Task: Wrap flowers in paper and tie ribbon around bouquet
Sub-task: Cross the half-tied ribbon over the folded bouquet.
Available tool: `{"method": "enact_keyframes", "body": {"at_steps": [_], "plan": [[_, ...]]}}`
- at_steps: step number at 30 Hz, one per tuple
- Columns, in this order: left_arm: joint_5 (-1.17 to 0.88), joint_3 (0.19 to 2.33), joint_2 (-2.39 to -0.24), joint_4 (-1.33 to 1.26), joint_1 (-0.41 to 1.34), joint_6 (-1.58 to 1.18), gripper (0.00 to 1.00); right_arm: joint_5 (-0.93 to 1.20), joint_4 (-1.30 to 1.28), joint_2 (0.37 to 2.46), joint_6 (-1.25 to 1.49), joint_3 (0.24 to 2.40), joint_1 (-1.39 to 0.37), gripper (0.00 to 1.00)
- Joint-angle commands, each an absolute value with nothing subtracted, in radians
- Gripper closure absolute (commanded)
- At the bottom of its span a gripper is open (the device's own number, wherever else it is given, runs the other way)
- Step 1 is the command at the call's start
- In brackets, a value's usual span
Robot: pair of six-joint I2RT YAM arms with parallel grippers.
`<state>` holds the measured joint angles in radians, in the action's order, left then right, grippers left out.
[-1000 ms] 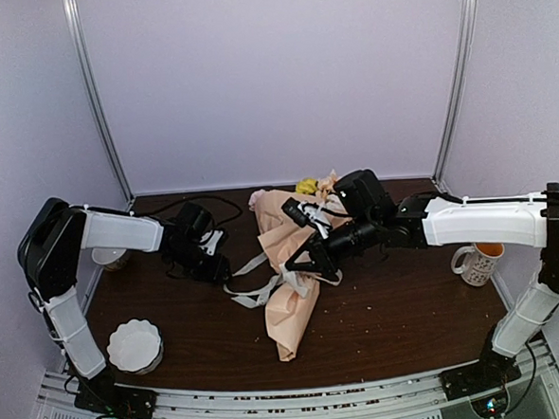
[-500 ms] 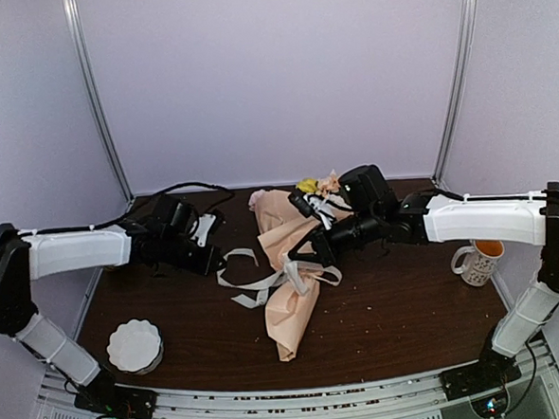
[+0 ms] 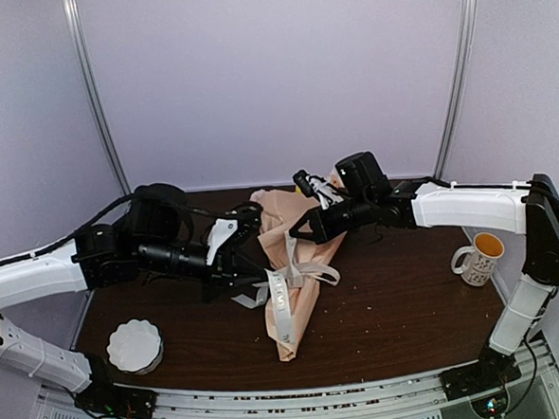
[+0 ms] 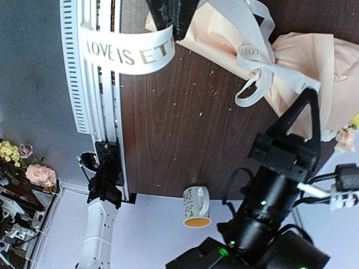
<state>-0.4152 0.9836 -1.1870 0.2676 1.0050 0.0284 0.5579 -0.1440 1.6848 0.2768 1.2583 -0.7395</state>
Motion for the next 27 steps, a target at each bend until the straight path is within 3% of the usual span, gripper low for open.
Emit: {"method": "enact_keyframes", "body": {"at_steps": [1,7,27], "plan": [[-0.491,1.073,-1.258,0.343,1.044,0.114,1.0,0.517,-0.164,1.708,0.294,1.316,-0.735,1.0],[-0.47,1.125,-1.306,0.342,1.107,0.207,1.0,0.483,-0.181,1.709,0.298,1.329,-0.735,1.0],[-0.491,1.654,-1.846,0.476,1.323,0.447,1.0,0.434,-0.221,1.668,0.289,1.312,-0.735,1.0]]}}
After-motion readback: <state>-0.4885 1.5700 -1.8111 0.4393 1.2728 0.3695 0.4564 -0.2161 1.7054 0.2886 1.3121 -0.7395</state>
